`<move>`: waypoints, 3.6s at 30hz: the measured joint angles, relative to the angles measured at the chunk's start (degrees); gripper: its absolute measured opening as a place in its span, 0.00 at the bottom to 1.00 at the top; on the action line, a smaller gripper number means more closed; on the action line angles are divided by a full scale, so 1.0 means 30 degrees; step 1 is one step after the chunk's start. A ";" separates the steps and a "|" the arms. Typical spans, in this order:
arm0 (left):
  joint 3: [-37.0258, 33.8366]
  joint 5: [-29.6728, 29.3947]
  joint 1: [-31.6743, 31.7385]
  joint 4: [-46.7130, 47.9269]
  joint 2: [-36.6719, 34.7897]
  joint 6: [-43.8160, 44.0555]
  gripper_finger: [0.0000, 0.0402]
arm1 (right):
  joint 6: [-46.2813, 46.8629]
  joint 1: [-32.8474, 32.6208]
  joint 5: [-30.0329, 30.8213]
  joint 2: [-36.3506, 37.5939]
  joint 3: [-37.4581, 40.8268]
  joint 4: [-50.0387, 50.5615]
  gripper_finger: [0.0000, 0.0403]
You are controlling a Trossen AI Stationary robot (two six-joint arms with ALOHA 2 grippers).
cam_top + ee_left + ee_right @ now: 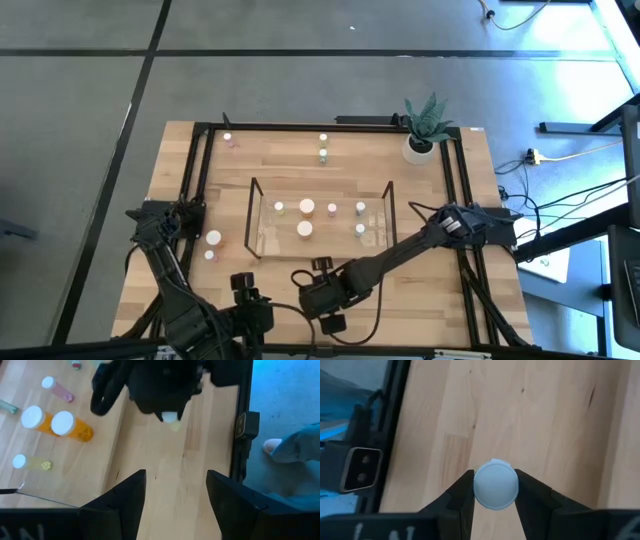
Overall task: Pick and place medicine bottles onto shelf by color
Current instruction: Put the right yellow pill bottle aligned with the yellow pill bottle on the shelf
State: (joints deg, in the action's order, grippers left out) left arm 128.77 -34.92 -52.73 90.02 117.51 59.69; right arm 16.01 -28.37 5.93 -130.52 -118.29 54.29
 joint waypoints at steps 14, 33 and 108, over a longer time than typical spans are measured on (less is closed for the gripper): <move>0.0000 0.0022 -0.0015 0.0000 0.0000 -0.0017 0.50 | -0.1029 0.0281 0.0797 -0.1682 0.0469 -0.1741 0.30; 0.0000 0.0029 -0.0008 0.0000 0.0000 -0.0076 0.50 | -0.2005 0.0295 0.0489 -0.1689 0.0483 -0.1658 0.46; -1.1533 0.5239 0.6233 -1.5069 0.0007 -0.5806 0.50 | -0.0013 -0.6109 0.8161 0.7687 -0.5105 0.8593 0.54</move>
State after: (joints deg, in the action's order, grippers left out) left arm 94.17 -19.20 -34.03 44.81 117.54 42.27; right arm 15.97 -46.70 30.41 -107.46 -133.60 80.07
